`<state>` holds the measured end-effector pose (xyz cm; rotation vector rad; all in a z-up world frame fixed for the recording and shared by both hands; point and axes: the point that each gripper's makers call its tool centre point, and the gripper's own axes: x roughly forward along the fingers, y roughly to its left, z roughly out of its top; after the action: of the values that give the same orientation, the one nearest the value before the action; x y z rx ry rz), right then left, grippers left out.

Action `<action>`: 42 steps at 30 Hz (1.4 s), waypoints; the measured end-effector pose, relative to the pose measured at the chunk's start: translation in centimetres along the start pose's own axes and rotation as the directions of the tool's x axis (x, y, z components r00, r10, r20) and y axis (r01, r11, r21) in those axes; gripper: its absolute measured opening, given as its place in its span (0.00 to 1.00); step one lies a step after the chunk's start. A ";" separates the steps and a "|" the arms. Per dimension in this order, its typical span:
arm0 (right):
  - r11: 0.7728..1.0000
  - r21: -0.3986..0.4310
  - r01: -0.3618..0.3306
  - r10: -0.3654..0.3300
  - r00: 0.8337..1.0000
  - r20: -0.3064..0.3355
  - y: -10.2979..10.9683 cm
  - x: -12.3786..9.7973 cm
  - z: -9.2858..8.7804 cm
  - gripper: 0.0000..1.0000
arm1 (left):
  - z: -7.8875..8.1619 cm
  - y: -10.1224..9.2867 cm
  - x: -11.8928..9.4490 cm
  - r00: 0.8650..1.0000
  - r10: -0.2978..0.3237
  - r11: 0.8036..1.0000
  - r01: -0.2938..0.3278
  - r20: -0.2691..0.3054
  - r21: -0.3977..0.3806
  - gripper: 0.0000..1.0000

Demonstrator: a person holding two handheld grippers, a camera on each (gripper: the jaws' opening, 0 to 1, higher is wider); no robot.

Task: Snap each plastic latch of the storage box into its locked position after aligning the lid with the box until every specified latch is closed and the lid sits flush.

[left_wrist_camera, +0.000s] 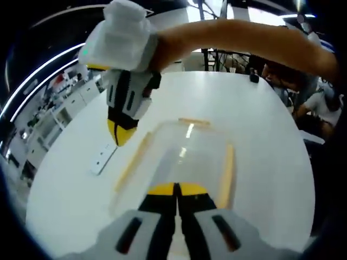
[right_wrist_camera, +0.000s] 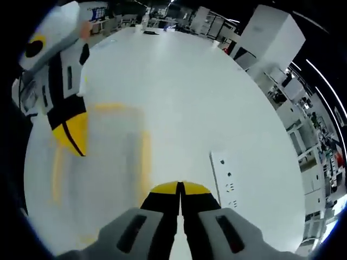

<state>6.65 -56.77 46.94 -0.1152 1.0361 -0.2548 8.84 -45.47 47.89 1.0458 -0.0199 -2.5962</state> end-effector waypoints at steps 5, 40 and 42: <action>0.995 0.009 -0.104 0.104 0.994 -0.039 0.8 0.4 -0.2 0.00 | 0.0 0.2 0.1 1.000 -0.009 1.000 0.009 0.003 0.006 0.00; 0.731 0.155 -0.665 0.683 0.714 -0.156 2.4 2.5 0.5 0.00 | 0.2 1.4 0.1 0.997 -0.071 0.996 0.072 0.037 -0.047 0.00; 0.719 0.168 -0.675 0.695 0.703 -0.151 2.5 2.5 0.4 0.00 | 0.3 1.4 0.1 0.996 -0.070 0.996 0.072 0.047 -0.048 0.00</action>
<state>8.62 -55.02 44.53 0.4048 1.1987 0.3819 9.02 -46.88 48.20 0.9872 0.0718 -2.6694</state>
